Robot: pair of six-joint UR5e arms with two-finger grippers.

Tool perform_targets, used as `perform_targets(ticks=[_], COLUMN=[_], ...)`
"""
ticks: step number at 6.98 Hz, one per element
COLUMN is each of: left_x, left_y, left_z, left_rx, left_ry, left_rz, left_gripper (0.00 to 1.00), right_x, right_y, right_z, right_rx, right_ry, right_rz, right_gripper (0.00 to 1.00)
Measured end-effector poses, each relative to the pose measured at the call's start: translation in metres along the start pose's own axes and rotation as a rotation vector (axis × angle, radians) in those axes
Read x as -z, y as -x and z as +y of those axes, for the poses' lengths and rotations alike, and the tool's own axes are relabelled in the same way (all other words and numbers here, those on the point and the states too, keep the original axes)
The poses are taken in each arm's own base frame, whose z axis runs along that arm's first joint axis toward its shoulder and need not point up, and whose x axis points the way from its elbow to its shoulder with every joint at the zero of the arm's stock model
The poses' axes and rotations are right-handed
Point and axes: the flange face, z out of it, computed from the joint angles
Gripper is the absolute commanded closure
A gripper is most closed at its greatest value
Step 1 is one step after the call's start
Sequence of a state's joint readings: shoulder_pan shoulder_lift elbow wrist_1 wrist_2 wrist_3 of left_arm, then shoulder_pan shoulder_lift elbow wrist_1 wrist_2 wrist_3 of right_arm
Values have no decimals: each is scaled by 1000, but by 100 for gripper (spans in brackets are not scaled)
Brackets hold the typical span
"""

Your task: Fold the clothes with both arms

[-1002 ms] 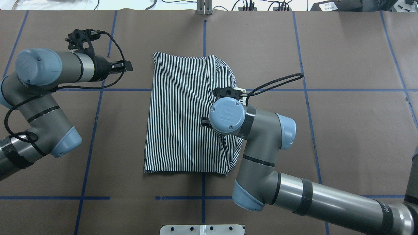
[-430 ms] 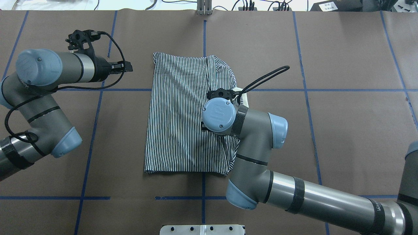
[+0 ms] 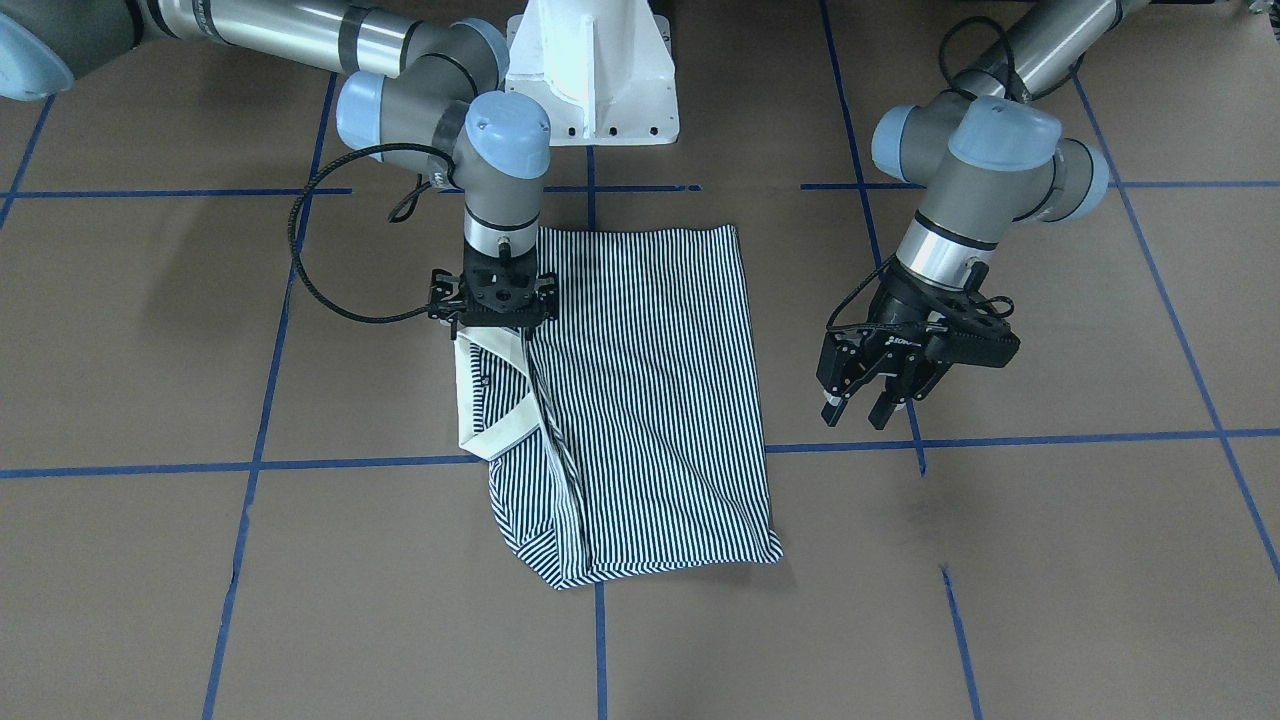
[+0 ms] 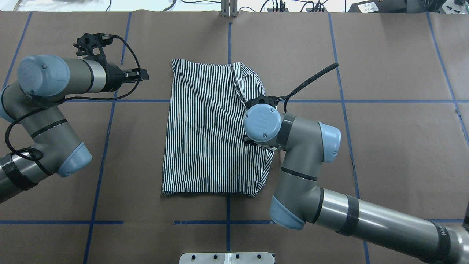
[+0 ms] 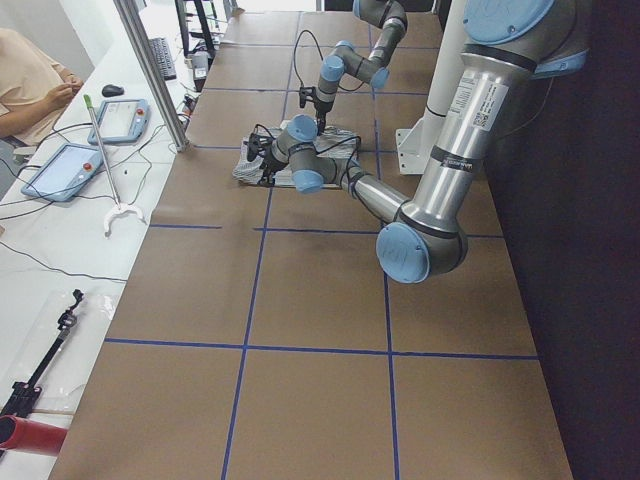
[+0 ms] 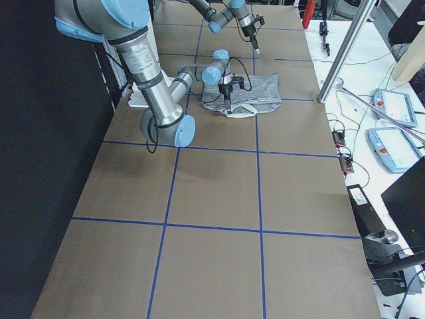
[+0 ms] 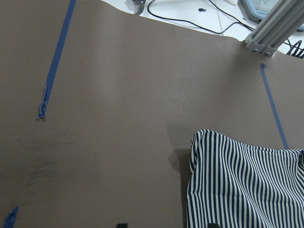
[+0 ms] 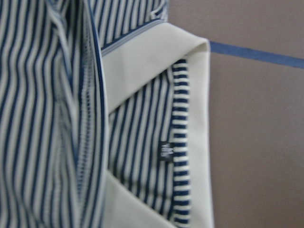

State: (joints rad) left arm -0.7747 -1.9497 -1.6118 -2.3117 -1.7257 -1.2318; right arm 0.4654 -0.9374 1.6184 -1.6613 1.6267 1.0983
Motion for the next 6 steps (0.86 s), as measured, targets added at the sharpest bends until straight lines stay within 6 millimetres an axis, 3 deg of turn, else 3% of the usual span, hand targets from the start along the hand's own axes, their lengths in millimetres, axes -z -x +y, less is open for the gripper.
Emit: perform_targets(ticks=[1, 3, 4, 6], left_x=[0, -1, -1, 4], left_y=[0, 1, 1, -3], left_z=[0, 0, 0, -1], left_rx=[0, 0, 0, 0], left_ry=[0, 1, 1, -1], left_rz=[-1, -2, -2, 9], left_gripper=[35, 35, 35, 35], right_x=[0, 4, 8, 21], right_y=[-30, -55, -54, -27], right_z=[-3, -12, -24, -46], right_rx=[28, 39, 26, -24], right_ry=[-6, -22, -34, -54], right_rz=[15, 25, 22, -2], right_gripper=[0, 0, 0, 0])
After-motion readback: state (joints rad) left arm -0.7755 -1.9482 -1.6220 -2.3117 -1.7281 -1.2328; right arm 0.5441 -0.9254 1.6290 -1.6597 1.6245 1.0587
